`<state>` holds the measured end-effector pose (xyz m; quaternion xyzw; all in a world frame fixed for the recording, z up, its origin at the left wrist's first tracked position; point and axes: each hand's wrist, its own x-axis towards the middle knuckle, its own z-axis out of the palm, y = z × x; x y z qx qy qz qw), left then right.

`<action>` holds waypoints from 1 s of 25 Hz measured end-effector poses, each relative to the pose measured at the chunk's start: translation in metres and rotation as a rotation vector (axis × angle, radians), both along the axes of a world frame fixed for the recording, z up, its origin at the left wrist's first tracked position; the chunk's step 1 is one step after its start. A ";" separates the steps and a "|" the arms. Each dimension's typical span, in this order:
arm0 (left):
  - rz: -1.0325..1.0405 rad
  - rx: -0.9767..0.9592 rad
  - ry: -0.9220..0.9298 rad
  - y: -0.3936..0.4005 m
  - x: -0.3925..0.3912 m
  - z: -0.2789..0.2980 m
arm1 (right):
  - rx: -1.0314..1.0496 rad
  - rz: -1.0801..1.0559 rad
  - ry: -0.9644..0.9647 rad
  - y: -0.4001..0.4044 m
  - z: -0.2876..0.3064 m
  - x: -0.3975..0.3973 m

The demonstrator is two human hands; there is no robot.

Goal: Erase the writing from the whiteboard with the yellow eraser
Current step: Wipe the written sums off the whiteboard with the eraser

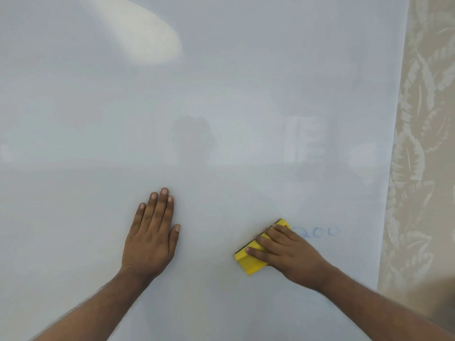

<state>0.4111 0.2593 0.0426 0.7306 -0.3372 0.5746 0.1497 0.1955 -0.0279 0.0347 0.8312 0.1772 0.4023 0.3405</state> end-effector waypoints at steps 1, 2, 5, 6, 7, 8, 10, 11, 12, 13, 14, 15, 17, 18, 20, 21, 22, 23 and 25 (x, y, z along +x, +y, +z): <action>0.006 -0.001 0.005 -0.001 -0.001 0.000 | -0.003 -0.012 -0.003 -0.010 0.007 -0.007; 0.007 -0.006 0.011 -0.002 -0.004 0.000 | 0.014 -0.026 -0.019 -0.016 0.017 -0.012; 0.003 -0.047 0.044 -0.010 -0.008 0.001 | 0.143 -0.055 -0.115 -0.020 0.047 -0.017; -0.008 -0.058 0.052 -0.020 -0.009 0.003 | 0.198 -0.064 -0.146 -0.024 0.053 -0.018; -0.013 -0.073 0.055 -0.025 -0.011 0.005 | 0.237 -0.065 -0.161 -0.023 0.055 -0.016; -0.010 -0.085 0.049 -0.029 -0.012 0.008 | 0.257 -0.051 -0.158 -0.021 0.054 -0.012; -0.019 -0.100 0.033 -0.034 -0.015 0.018 | 0.241 -0.022 -0.110 -0.018 0.038 -0.011; -0.023 -0.101 0.024 -0.034 -0.016 0.024 | 0.213 -0.017 -0.068 -0.019 0.028 -0.013; -0.024 -0.101 0.020 -0.036 -0.017 0.031 | 0.175 -0.024 -0.026 -0.024 0.019 -0.017; -0.025 -0.102 0.020 -0.037 -0.017 0.037 | 0.130 -0.043 0.006 -0.032 0.012 -0.023; -0.026 -0.102 0.020 -0.037 -0.018 0.041 | 0.087 -0.067 0.024 -0.043 0.007 -0.030; -0.026 -0.102 0.018 -0.039 -0.017 0.044 | 0.051 -0.088 0.032 -0.054 0.004 -0.036; -0.019 -0.097 0.019 -0.039 -0.016 0.045 | 0.002 -0.115 0.037 -0.074 0.004 -0.047; -0.017 -0.096 0.017 -0.039 -0.016 0.044 | -0.013 -0.122 0.039 -0.081 0.006 -0.051; -0.016 -0.093 0.014 -0.040 -0.017 0.042 | -0.034 -0.132 0.047 -0.092 0.010 -0.056; -0.016 -0.091 0.011 -0.040 -0.017 0.042 | -0.040 -0.137 0.050 -0.096 0.013 -0.057; -0.015 -0.090 0.008 -0.040 -0.016 0.043 | -0.044 -0.139 0.051 -0.099 0.014 -0.059; -0.012 -0.090 0.007 -0.040 -0.016 0.044 | -0.046 -0.143 0.051 -0.103 0.016 -0.060; -0.007 -0.092 0.011 -0.040 -0.016 0.044 | -0.042 -0.149 0.047 -0.109 0.019 -0.065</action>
